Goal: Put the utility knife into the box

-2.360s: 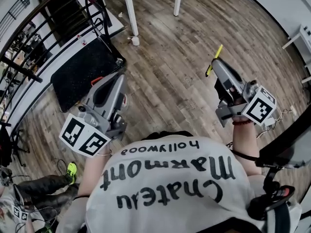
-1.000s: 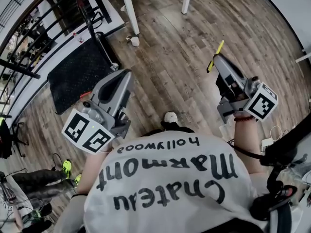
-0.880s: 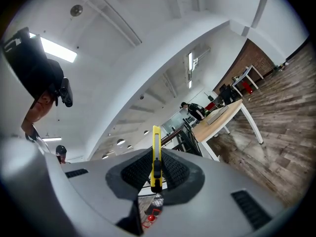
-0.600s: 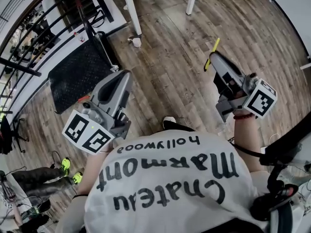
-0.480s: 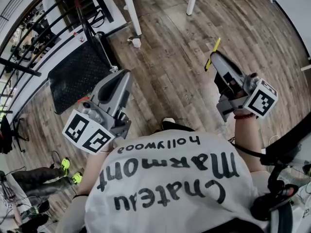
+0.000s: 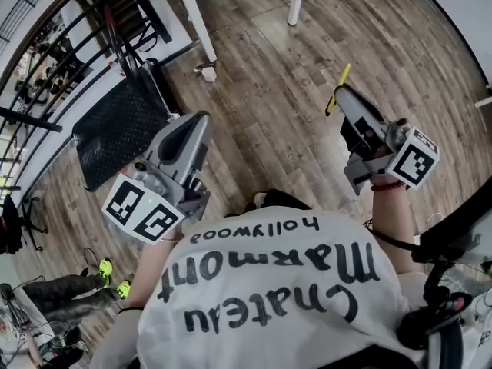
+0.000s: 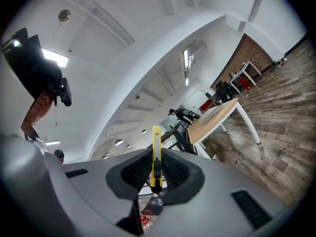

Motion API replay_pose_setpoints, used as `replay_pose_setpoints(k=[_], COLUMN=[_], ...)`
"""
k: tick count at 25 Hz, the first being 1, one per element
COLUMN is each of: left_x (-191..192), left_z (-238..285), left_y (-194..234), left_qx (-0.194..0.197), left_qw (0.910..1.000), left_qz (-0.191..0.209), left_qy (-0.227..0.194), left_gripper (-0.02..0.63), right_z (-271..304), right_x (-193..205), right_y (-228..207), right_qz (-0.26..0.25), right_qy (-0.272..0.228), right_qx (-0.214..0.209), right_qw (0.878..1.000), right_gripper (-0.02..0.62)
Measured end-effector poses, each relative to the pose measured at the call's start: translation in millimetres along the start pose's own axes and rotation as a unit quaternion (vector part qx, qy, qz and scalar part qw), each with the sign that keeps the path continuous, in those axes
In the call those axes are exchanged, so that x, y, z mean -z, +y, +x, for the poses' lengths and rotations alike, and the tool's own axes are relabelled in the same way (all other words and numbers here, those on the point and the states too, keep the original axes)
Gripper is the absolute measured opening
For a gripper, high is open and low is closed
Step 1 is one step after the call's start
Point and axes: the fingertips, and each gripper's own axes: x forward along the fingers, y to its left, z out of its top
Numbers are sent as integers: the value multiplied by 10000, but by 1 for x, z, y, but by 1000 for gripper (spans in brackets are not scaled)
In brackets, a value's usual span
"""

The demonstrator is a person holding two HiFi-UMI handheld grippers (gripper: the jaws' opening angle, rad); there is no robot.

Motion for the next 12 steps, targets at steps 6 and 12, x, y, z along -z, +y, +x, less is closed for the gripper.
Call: replay_pose_setpoints(k=[6,12], left_x=[2,3], left_z=[24,33], left_y=[-9,-6], left_qx=[147,114], left_qw=[9997,9996], left_qz=[77,110], left_qy=[157,221], left_gripper=[6,7], right_z=[-13,-12], right_x=[-9,-12], right_y=[-16,-25], right_qz=[41,57], right_qy=[-113,-130], right_qx=[116,117], right_qw=[9999,9998], right_gripper=[57,57])
